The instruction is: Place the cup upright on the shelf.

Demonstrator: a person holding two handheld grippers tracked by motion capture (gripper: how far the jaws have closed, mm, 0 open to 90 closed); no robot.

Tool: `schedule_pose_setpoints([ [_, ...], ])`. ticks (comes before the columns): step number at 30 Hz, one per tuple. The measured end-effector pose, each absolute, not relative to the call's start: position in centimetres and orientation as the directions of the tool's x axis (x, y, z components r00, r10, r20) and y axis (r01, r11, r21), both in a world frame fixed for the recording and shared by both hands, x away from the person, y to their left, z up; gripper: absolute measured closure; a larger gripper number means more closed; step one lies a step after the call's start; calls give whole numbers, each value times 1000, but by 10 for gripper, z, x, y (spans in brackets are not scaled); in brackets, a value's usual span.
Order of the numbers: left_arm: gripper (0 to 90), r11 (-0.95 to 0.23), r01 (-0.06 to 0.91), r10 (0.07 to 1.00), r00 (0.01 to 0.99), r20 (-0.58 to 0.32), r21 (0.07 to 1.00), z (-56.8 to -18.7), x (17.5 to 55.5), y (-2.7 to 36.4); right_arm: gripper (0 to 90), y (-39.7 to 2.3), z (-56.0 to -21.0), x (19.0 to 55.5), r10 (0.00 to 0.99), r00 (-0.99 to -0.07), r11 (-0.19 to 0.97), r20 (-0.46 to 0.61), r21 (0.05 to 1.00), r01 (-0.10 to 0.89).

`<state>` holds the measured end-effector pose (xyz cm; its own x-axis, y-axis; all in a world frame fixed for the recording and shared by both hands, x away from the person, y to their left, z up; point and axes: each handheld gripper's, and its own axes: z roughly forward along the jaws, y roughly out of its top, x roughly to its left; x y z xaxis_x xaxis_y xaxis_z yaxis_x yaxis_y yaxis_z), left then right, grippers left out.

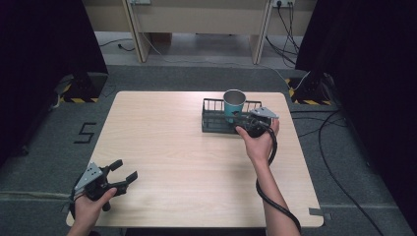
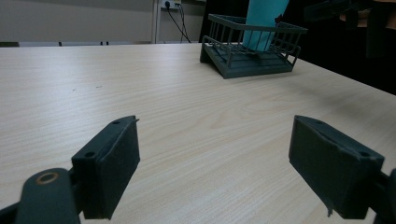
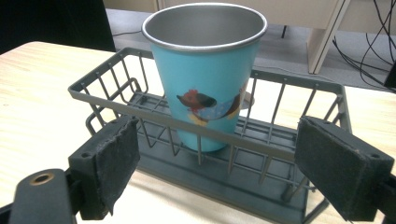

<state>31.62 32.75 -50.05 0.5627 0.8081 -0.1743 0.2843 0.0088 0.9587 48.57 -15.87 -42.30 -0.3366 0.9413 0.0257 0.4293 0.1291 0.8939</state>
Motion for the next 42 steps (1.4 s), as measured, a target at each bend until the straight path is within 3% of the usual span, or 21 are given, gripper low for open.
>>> schedule_pose_setpoints([
  [42,157,8,289,811,558,-175,957,-501,317,327,155,-201,-431,425,943,-331,139,12,893,428],
])
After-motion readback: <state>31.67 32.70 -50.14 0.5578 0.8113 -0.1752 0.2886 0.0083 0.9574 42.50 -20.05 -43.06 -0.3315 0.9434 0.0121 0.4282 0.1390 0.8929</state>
